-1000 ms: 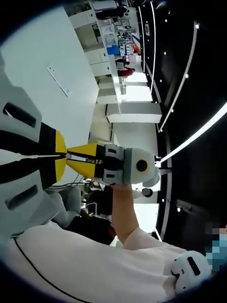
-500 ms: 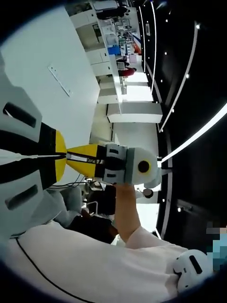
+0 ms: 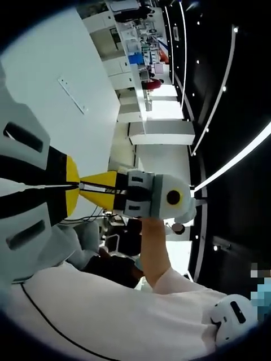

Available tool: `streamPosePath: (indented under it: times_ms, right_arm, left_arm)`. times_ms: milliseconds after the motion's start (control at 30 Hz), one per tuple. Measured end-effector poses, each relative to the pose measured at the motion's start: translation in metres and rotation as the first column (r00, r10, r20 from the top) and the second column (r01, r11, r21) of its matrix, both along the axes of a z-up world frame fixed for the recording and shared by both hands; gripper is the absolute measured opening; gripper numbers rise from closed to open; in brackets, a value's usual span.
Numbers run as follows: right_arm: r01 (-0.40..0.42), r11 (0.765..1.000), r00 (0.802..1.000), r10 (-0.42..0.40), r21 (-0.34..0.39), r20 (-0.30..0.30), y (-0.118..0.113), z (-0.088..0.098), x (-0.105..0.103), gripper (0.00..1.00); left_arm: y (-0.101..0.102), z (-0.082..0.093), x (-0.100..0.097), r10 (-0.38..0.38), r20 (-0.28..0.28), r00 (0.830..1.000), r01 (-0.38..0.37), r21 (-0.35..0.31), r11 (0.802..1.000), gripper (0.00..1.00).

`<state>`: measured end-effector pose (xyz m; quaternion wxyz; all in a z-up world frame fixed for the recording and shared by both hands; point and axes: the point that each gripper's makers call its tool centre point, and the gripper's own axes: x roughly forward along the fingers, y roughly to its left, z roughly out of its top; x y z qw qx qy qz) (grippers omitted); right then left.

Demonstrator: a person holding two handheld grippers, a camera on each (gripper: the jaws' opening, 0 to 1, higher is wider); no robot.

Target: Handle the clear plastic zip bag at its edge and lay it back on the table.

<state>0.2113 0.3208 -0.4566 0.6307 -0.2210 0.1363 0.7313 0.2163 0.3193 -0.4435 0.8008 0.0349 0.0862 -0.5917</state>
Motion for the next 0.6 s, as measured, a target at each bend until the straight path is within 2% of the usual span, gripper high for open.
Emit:
streamPosePath:
  times_ms: [367, 600]
  right_arm:
    - [0.003, 1.000, 1.000, -0.003, -0.014, -0.007, -0.005, -0.003, -0.001, 0.00]
    - [0.022, 0.999, 1.000, -0.022, -0.031, -0.011, -0.016, -0.008, 0.001, 0.00]
  left_arm:
    - [-0.002, 0.003, -0.003, -0.010, 0.007, 1.000, 0.010, 0.007, 1.000, 0.00]
    - [0.005, 0.010, -0.001, -0.001, 0.009, 1.000, 0.001, -0.014, 1.000, 0.00]
